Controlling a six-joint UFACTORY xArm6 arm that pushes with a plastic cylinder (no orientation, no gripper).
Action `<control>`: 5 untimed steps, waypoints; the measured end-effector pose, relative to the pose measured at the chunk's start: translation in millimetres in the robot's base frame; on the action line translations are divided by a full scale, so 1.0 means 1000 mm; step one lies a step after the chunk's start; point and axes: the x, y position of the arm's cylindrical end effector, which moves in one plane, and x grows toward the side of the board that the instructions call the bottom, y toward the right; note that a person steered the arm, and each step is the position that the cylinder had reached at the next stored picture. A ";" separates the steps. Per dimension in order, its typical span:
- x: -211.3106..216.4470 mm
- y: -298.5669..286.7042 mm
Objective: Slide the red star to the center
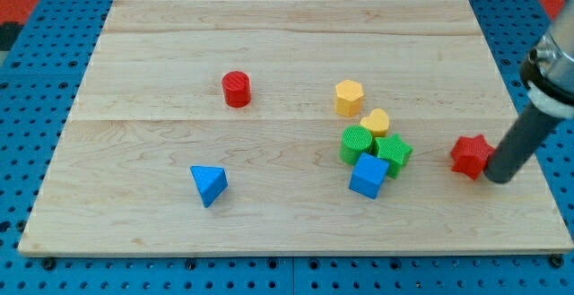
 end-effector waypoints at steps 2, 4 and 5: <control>-0.049 -0.058; -0.073 -0.086; -0.116 -0.113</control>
